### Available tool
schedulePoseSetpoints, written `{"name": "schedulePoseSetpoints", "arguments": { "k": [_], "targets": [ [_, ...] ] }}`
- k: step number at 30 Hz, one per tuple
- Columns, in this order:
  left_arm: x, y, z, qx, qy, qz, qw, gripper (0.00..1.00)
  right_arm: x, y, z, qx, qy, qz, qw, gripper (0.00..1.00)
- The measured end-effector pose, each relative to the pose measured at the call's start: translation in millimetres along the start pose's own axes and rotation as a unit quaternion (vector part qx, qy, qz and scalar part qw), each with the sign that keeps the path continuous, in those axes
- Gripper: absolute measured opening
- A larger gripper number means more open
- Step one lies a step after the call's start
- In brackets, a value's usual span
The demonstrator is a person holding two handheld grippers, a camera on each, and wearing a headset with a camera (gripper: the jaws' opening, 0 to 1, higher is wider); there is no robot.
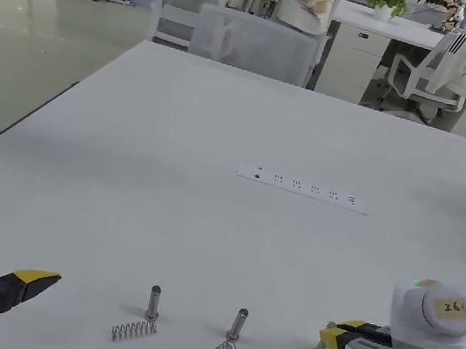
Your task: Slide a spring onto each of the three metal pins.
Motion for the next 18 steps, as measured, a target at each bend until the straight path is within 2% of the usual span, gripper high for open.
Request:
{"name": "schedulePoseSetpoints", "arguments": {
  "k": [7, 15, 18],
  "targets": [
    [0.3, -1.6, 0.5, -0.004, -0.001, -0.001, 1.0, 0.92, -2.9, 1.3, -1.1, -0.004, 0.006, -0.003, 1.0, 0.05],
    [-0.6, -1.7, 1.0, -0.005, -0.002, -0.004, 1.0, 0.92, -5.3, 1.7, -3.8, -0.001, -0.005, -0.001, 1.0, 0.06],
    [-1.2, -1.0, 1.5, -0.004, -0.002, -0.004, 1.0, 0.92, -5.8, 1.3, -4.2, -0.003, -0.002, 0.0, 1.0, 0.13]
  ]
}}
Point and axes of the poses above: the centre of the closed fingertips' face, and the gripper's own axes: y roughly backward along the fingers, z roughly to its right, x roughly out of its top, the point moved 7 cm from there along y, roughly backward along the fingers, and after that the axes turned 3 degrees about y, right-handed, at the moved point
